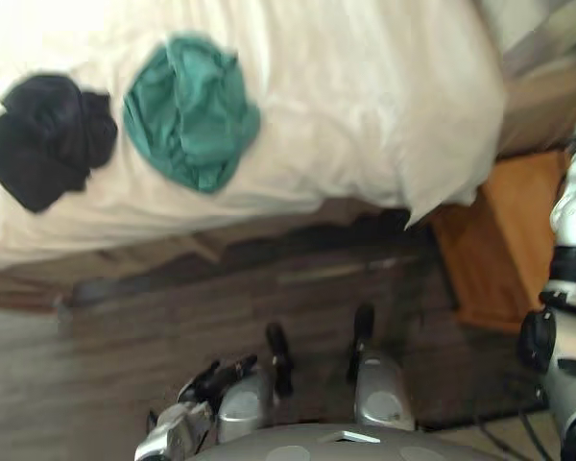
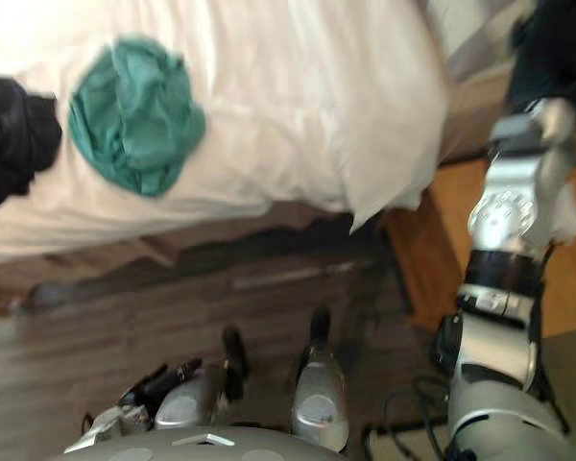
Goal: Tidy up the quilt and then pick up the clothes from the bed and put them into the laundry hamper
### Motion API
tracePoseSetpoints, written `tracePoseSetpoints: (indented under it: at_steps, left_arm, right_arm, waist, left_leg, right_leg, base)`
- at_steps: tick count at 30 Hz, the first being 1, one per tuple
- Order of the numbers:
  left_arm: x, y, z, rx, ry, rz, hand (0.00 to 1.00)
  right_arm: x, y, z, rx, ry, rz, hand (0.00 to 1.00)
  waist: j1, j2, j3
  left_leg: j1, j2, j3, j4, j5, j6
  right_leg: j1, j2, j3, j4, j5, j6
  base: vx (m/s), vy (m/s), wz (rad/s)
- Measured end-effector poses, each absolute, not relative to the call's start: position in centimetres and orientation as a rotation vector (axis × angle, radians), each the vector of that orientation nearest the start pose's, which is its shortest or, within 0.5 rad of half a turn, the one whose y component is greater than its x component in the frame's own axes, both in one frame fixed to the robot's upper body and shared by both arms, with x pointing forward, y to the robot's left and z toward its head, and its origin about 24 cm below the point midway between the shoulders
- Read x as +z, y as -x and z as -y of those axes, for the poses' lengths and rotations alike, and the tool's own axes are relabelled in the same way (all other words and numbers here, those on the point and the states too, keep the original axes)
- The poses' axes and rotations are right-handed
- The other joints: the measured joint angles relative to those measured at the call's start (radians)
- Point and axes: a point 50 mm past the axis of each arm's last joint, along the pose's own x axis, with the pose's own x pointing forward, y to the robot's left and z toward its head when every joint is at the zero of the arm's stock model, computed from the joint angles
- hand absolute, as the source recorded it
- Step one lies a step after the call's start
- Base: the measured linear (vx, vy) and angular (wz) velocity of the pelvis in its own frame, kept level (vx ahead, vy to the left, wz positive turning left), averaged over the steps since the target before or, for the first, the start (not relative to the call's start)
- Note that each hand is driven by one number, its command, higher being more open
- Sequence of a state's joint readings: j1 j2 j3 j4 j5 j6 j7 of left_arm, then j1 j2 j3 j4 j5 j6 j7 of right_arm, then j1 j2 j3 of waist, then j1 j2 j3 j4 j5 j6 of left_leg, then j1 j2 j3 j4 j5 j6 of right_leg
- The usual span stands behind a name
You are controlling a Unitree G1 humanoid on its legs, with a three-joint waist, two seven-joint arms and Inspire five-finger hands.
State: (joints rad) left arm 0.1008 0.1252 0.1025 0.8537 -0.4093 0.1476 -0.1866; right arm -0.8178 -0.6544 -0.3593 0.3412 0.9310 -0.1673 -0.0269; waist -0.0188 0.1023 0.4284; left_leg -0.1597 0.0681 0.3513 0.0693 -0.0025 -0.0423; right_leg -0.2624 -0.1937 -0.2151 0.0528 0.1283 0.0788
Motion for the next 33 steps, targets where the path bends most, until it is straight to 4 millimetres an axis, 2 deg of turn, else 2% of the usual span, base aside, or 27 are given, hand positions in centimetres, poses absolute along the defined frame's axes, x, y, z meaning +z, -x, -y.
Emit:
tracePoseSetpoints:
  at_steps: [1,5,6,8,10,13,16,19,21,22,23,24,25,26,27,28,29,30,31,32,33]
  left_arm:
    - [-14.3,-12.8,-19.5,0.158,0.446,-0.975,1.0]
    - [-13.4,-15.8,-17.7,0.083,0.463,-0.915,1.0]
    - [-13.0,-16.8,-16.9,0.054,0.465,-0.896,1.0]
    - [-12.7,-17.6,-16.2,0.031,0.479,-0.873,1.0]
    - [-12.3,-18.1,-16.0,0.038,0.523,-0.839,1.0]
    - [-12.1,-18.3,-15.7,0.03,0.526,-0.823,1.0]
    - [-12.1,-18.3,-15.5,0.026,0.531,-0.814,1.0]
    - [-12.0,-18.4,-15.4,0.031,0.531,-0.793,1.0]
    - [-12.1,-18.3,-15.5,0.038,0.532,-0.796,1.0]
    - [-12.2,-18.2,-15.6,0.053,0.544,-0.798,1.0]
    - [-12.3,-18.1,-15.6,0.062,0.551,-0.798,1.0]
    - [-12.5,-17.9,-15.8,0.089,0.571,-0.804,1.0]
    - [-12.6,-17.8,-15.9,0.101,0.579,-0.804,1.0]
    - [-12.6,-17.7,-16.1,0.112,0.584,-0.803,1.0]
    - [-12.6,-17.7,-16.4,0.13,0.592,-0.798,1.0]
    - [-12.6,-17.7,-16.7,0.141,0.595,-0.796,1.0]
    - [-12.6,-17.7,-16.8,0.146,0.595,-0.794,1.0]
    - [-12.7,-17.6,-17.0,0.151,0.593,-0.793,1.0]
    - [-12.7,-17.5,-17.2,0.153,0.574,-0.797,1.0]
    - [-12.8,-17.3,-17.4,0.157,0.566,-0.8,1.0]
    - [-13.1,-16.7,-17.8,0.174,0.558,-0.815,1.0]
  right_arm:
    - [31.3,-31.1,31.8,-0.181,-0.504,0.905,0.0]
    - [32.8,-31.7,30.3,-0.157,-0.503,0.907,0.0]
    - [33.7,-31.8,29.6,-0.139,-0.505,0.917,0.0]
    - [34.5,-31.8,29.4,-0.138,-0.504,0.919,0.0]
    - [34.9,-31.6,29.2,-0.135,-0.505,0.936,0.0]
    - [35.8,-30.8,28.7,-0.101,-0.498,0.987,0.0]
    - [34.4,-31.3,28.0,-0.063,-0.476,0.942,0.0]
    - [31.6,-31.7,27.2,0.015,-0.482,0.912,0.0]
    - [28.6,-32.2,27.1,0.059,-0.481,0.849,0.0]
    - [26.3,-32.3,27.3,0.063,-0.494,0.803,0.0]
    - [25.1,-32.4,27.4,0.06,-0.502,0.775,0.0]
    - [20.6,-32.6,27.6,0.035,-0.536,0.658,0.0]
    - [18.1,-32.5,27.6,0.015,-0.558,0.59,0.0]
    - [14.1,-32.1,27.5,-0.023,-0.591,0.476,0.0]
    - [8.3,-30.9,27.2,-0.093,-0.645,0.29,0.0]
    - [2.3,-28.6,27.0,-0.183,-0.674,0.08,0.0]
    - [-0.3,-27.1,26.5,-0.217,-0.681,-0.019,0.0]
    - [-5.0,-23.6,25.3,-0.274,-0.704,-0.203,1.0]
    - [-8.3,-20.3,24.0,-0.31,-0.719,-0.355,1.0]
    - [-8.5,-19.6,24.0,-0.32,-0.71,-0.344,1.0]
    - [-8.7,-19.0,24.2,-0.312,-0.702,-0.344,1.0]
  waist:
    - [0.014,0.015,0.017]
    - [0.021,0.052,0.058]
    - [0.028,0.072,0.073]
    - [0.048,0.09,0.077]
    - [0.071,0.09,0.077]
    - [0.077,0.09,0.077]
    - [0.075,0.09,0.077]
    - [0.069,0.09,0.077]
    - [0.061,0.09,0.077]
    - [0.055,0.088,0.078]
    - [0.052,0.087,0.078]
    - [0.045,0.079,0.078]
    - [0.045,0.072,0.077]
    - [0.043,0.063,0.076]
    - [0.042,0.048,0.076]
    - [0.039,0.04,0.075]
    - [0.038,0.039,0.074]
    - [0.036,0.034,0.074]
    - [0.026,0.025,0.072]
    - [0.02,0.014,0.068]
    - [-0.002,-0.01,0.059]
  left_leg:
    - [-0.033,0.001,0.001,-0.003,0.009,0.0]
    - [-0.127,-0.006,-0.001,-0.008,0.024,0.009]
    - [-0.168,-0.014,0.001,-0.01,0.031,0.017]
    - [-0.215,-0.029,0.003,-0.023,0.044,0.022]
    - [-0.261,-0.032,0.002,-0.023,0.048,0.024]
    - [-0.272,-0.039,-0.001,-0.023,0.049,0.024]
    - [-0.276,-0.043,0.0,-0.023,0.049,0.024]
    - [-0.275,-0.041,0.004,-0.023,0.05,0.022]
    - [-0.261,-0.038,0.007,-0.025,0.054,0.016]
    - [-0.24,-0.037,0.007,-0.034,0.057,0.011]
    - [-0.229,-0.037,0.007,-0.04,0.058,0.009]
    - [-0.196,-0.037,0.004,-0.048,0.058,0.008]
    - [-0.178,-0.037,0.004,-0.052,0.058,0.008]
    - [-0.154,-0.037,0.003,-0.058,0.057,0.007]
    - [-0.125,-0.037,-0.002,-0.063,0.055,0.004]
    - [-0.103,-0.038,-0.018,-0.065,0.055,0.003]
    - [-0.093,-0.039,-0.028,-0.067,0.054,0.003]
    - [-0.073,-0.042,-0.046,-0.074,0.052,-0.001]
    - [-0.057,-0.045,-0.059,-0.076,0.052,-0.001]
    - [-0.049,-0.048,-0.059,-0.078,0.052,0.0]
    - [-0.032,-0.052,-0.06,-0.082,0.053,0.002]
  right_leg:
    - [-0.038,0.001,0.0,0.006,0.003,-0.003]
    - [-0.155,-0.009,0.003,0.045,0.002,-0.005]
    - [-0.208,-0.018,0.004,0.061,0.002,-0.006]
    - [-0.267,-0.03,0.008,0.071,0.002,-0.006]
    - [-0.316,-0.035,0.011,0.079,0.002,-0.006]
    - [-0.33,-0.045,0.002,0.088,0.0,-0.007]
    - [-0.333,-0.051,0.001,0.088,0.0,-0.007]
    - [-0.341,-0.051,0.003,0.103,-0.007,-0.013]
    - [-0.329,-0.05,0.001,0.108,-0.01,-0.016]
    - [-0.312,-0.049,-0.001,0.108,-0.011,-0.018]
    - [-0.303,-0.049,-0.002,0.109,-0.013,-0.018]
    - [-0.269,-0.049,-0.008,0.109,-0.02,-0.017]
    - [-0.254,-0.049,-0.01,0.11,-0.023,-0.017]
    - [-0.232,-0.049,-0.013,0.112,-0.029,-0.016]
    - [-0.2,-0.049,-0.02,0.113,-0.035,-0.014]
    - [-0.168,-0.052,-0.036,0.112,-0.044,-0.012]
    - [-0.152,-0.055,-0.046,0.112,-0.049,-0.008]
    - [-0.123,-0.06,-0.063,0.111,-0.056,-0.004]
    - [-0.093,-0.064,-0.081,0.101,-0.056,-0.002]
    - [-0.08,-0.065,-0.084,0.089,-0.052,0.003]
    - [-0.059,-0.067,-0.086,0.078,-0.046,0.01]
  base:
    - [-0.02,-0.042,0.08]
    - [0.02,-0.014,0.11]
    - [0.01,0.024,0.12]
    - [0.01,0.029,0.16]
    - [0.01,0.019,0.16]
    - [0.02,0.016,0.09]
    - [0.01,0.006,0.01]
    - [0.0,-0.003,-0.03]
    - [0.01,-0.007,-0.02]
    - [0.02,-0.011,-0.03]
    - [0.04,-0.011,-0.05]
    - [0.03,-0.006,-0.05]
    - [0.04,-0.009,-0.06]
    - [0.04,-0.006,-0.04]
    - [0.07,-0.007,0.09]
    - [0.07,-0.001,0.21]
    - [0.07,0.008,0.36]
    - [0.09,0.026,0.38]
    - [0.08,0.033,0.28]
    - [0.06,0.038,0.12]
    - [0.06,0.054,-0.05]
